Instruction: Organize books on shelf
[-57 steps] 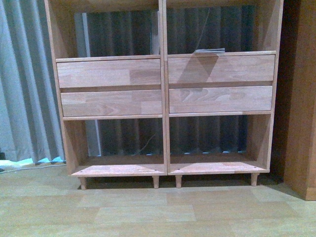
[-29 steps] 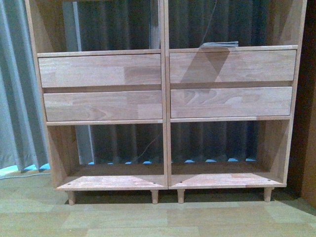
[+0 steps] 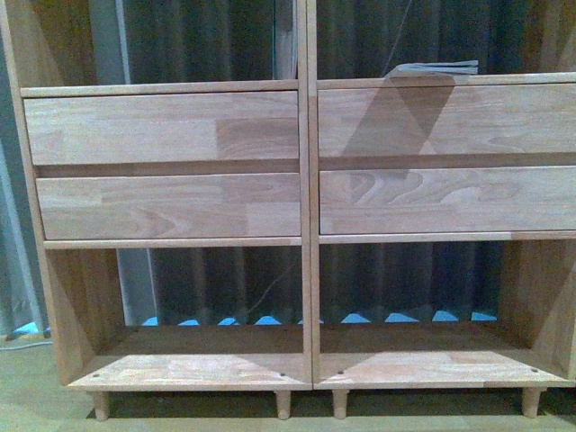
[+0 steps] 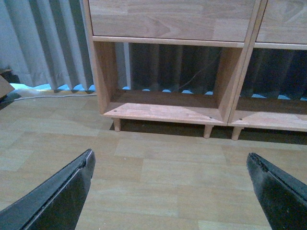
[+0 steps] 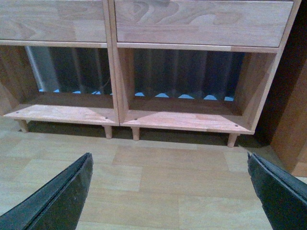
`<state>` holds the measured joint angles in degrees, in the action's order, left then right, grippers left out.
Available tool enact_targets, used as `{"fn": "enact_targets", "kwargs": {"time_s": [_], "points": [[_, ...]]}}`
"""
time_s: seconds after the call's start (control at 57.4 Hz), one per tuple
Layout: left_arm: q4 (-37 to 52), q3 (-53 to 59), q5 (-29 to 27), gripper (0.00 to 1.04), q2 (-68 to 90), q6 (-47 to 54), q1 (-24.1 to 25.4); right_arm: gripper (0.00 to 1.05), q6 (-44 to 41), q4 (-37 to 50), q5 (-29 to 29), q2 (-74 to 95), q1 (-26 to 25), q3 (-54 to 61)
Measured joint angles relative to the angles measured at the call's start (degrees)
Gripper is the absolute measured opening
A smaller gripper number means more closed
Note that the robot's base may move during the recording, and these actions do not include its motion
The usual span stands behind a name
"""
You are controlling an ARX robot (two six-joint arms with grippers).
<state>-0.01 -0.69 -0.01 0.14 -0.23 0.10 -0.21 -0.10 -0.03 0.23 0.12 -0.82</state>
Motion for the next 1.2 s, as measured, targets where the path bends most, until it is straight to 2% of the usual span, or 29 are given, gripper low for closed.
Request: {"fn": "enact_targets", "kwargs": {"time_s": [1.201], "points": [[0.0, 0.0, 0.0, 0.97, 0.0, 0.0, 0.0, 0.98, 0.0, 0.0, 0.0, 0.0, 0.0, 0.0]]}}
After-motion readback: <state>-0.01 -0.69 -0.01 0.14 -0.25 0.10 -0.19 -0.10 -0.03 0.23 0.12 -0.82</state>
